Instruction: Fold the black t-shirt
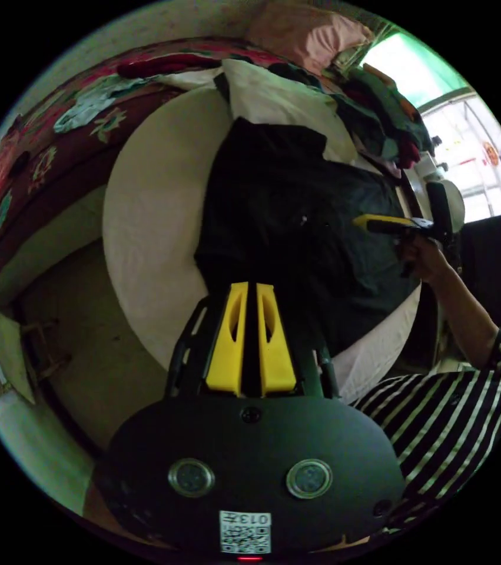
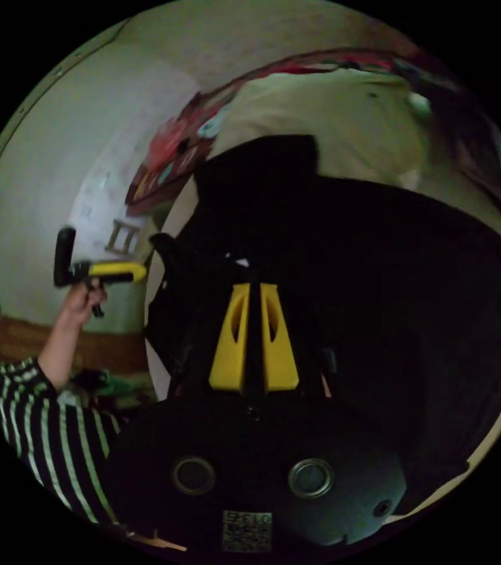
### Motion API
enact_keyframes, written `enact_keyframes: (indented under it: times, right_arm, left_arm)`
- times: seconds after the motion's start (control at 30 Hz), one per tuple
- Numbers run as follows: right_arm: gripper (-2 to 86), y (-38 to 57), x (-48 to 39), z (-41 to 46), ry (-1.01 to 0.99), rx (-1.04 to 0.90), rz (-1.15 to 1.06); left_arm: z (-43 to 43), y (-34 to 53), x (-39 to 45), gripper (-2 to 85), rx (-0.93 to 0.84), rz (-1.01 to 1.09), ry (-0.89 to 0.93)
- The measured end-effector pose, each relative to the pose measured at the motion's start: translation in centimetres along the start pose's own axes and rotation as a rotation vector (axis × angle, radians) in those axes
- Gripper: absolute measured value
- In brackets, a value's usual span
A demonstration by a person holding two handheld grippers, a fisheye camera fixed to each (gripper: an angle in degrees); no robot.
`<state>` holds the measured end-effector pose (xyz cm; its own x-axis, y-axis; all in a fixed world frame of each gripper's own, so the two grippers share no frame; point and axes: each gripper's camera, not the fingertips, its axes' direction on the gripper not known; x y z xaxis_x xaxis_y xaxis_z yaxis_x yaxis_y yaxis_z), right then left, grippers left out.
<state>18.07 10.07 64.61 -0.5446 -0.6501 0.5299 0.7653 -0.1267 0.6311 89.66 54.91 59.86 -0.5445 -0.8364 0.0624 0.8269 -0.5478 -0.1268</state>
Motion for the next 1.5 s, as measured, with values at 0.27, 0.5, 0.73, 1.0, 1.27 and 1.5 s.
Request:
enact_keyframes:
  times: [0.27, 0.5, 0.73, 1.0, 1.27, 1.5]
  right_arm:
    - [0.1, 4.3, -3.9, 1.6, 0.183, -0.109, -0.332]
    - [0.1, 6.7, -5.1, 5.5, 0.371, -0.245, -0.461]
    - [5.0, 2.0, -6.7, 2.4, 0.372, -0.016, -0.48]
    - [9.6, -7.9, -10.7, 8.0, 0.196, -0.207, -0.524]
    - [2.5, -7.7, -11.4, 8.7, 0.222, -0.282, -0.586]
    - [1.4, 3.6, -13.0, 1.8, 0.32, 0.052, -0.724]
  left_arm:
    - [5.3, 4.2, 6.1, 0.6, -0.107, 0.313, -0.109]
    - [5.7, 7.8, 3.3, 0.1, -0.088, 0.099, -0.013]
    - [1.8, 8.4, 5.2, 4.8, 0.119, 0.108, -0.099]
    - [4.4, 4.1, 8.1, 6.8, 0.031, 0.159, -0.108]
    - [2.8, 6.6, 12.3, 0.0, 0.097, 0.201, -0.184]
    - [1.2, 14.5, 21.6, -0.2, 0.295, 0.522, -0.38]
